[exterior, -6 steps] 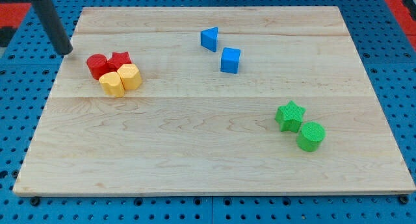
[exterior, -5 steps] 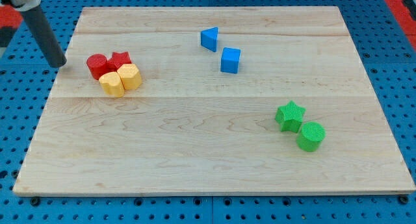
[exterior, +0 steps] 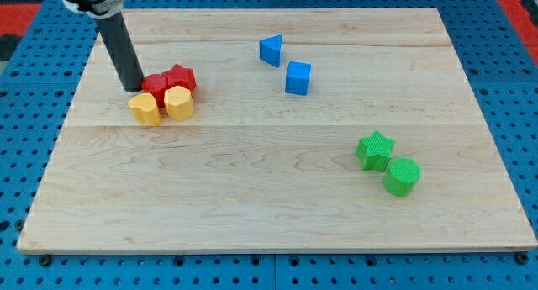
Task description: Push the red star and the red circle slightly right
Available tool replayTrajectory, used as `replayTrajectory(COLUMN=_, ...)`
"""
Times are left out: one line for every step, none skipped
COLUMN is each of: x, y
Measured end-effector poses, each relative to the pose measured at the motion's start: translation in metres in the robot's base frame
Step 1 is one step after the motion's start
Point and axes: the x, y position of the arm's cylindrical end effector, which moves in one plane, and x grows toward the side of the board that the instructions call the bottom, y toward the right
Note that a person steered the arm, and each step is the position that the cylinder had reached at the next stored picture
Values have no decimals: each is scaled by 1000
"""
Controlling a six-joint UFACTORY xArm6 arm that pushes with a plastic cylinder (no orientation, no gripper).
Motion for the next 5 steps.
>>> replayTrajectory(x=1, y=1)
replayTrajectory(x=27, y=1)
replayTrajectory(x=36, y=1)
replayTrajectory(x=37, y=2)
replayTrajectory(x=31, y=11)
